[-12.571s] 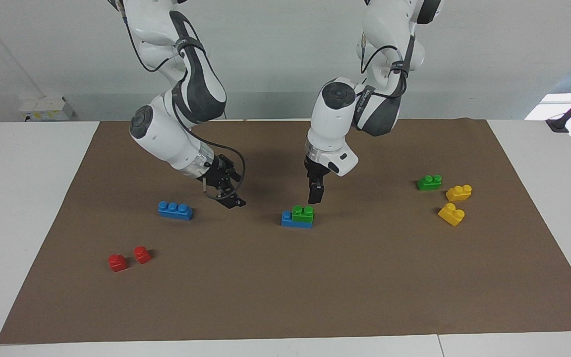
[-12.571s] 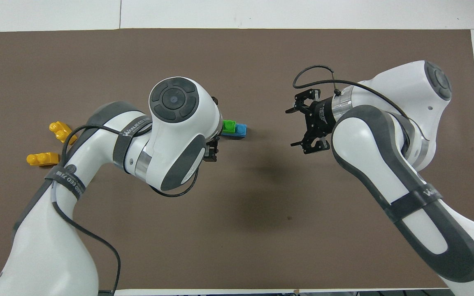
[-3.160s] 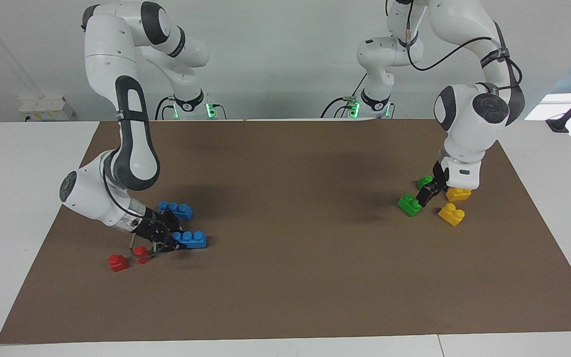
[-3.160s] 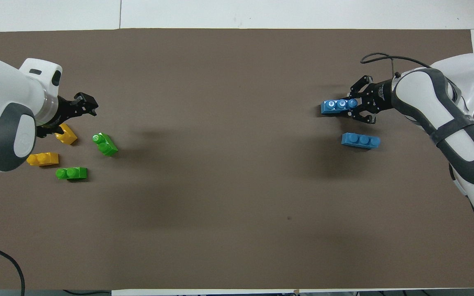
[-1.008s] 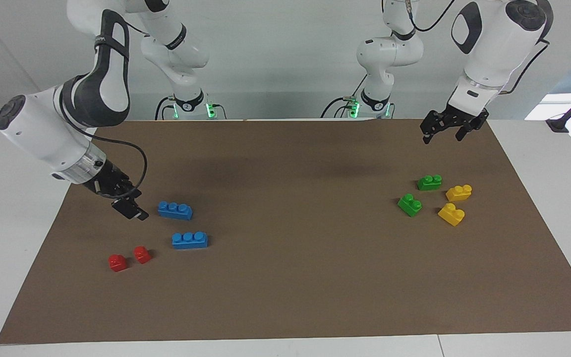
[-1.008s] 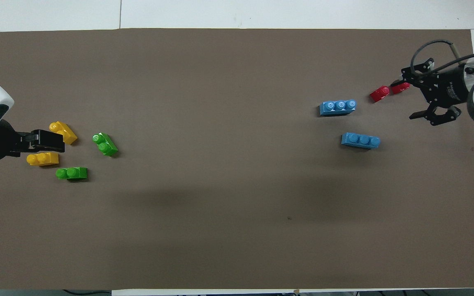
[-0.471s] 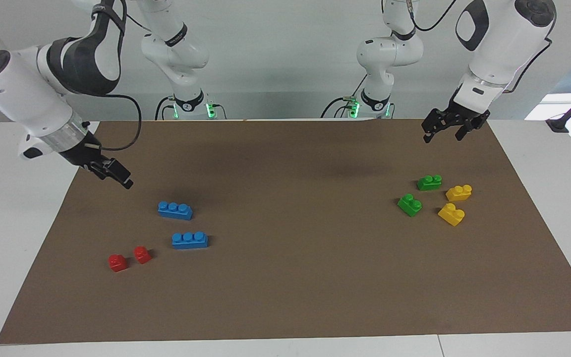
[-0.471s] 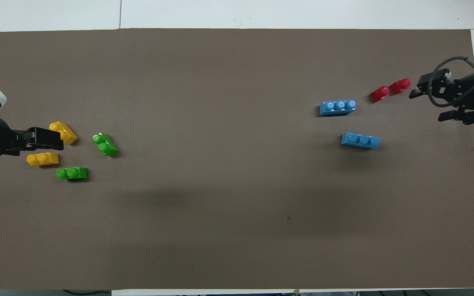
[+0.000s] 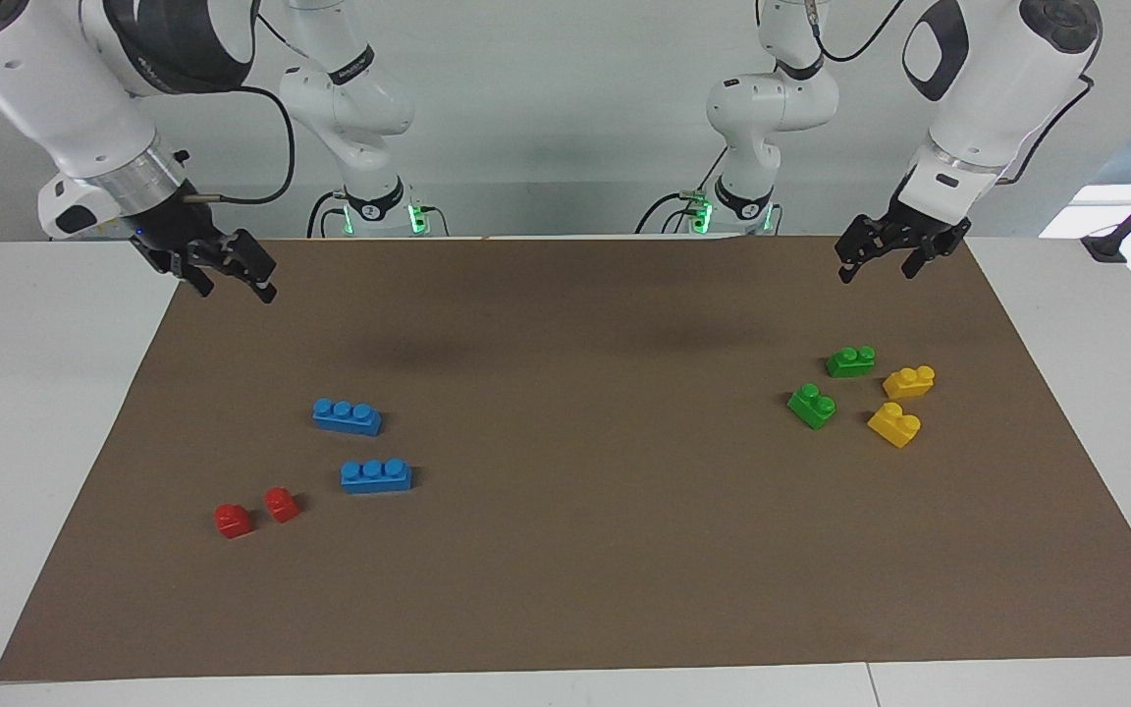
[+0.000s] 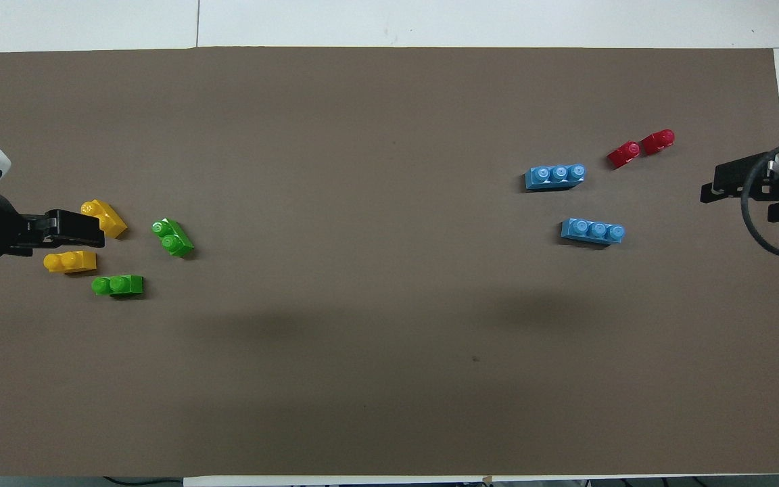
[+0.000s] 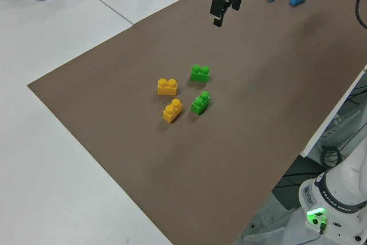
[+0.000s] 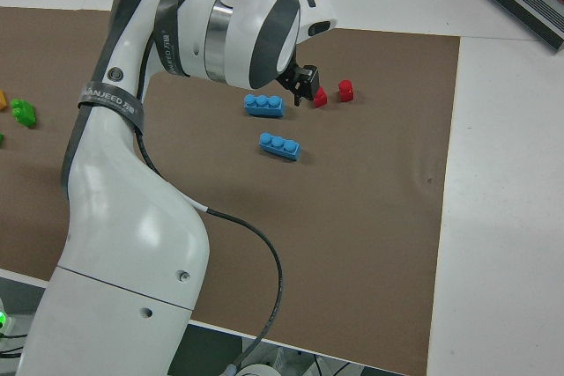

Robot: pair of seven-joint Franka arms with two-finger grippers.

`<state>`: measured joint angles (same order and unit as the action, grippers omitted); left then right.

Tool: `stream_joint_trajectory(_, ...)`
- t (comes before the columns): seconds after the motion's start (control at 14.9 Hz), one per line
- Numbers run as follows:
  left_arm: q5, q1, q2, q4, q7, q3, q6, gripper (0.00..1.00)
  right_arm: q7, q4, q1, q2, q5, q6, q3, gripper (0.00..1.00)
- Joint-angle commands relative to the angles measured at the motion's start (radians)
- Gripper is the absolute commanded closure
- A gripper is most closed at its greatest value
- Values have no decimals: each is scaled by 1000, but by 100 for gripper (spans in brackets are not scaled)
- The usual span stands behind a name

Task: Remove green block with left arm and hold with right

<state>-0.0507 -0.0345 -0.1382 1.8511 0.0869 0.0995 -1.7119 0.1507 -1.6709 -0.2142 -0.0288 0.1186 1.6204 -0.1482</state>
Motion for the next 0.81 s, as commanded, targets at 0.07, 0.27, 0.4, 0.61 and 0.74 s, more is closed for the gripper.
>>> stream_joint_trajectory(0.07, 14, -8, 3, -13, -23, 3, 9, 0, -23, 31, 61, -3, -51, -69, -5, 0)
stream_joint_trajectory(0.27, 15, -10, 3, -13, -23, 3, 8, 0, -33, 34, 90, -16, -51, -73, -22, 0)
stream_joint_trajectory(0.4, 26, -10, 3, -13, -29, 5, 5, 0, -33, 43, 99, -16, -54, -69, -25, 0)
stream_joint_trajectory(0.61, 26, -8, 3, -13, -30, 5, 5, 0, -51, 37, 98, -17, -75, -74, -24, 0)
stream_joint_trajectory(0.74, 26, -10, 3, -13, -30, 5, 5, 0, -57, 40, 98, -17, -109, -85, -24, 0)
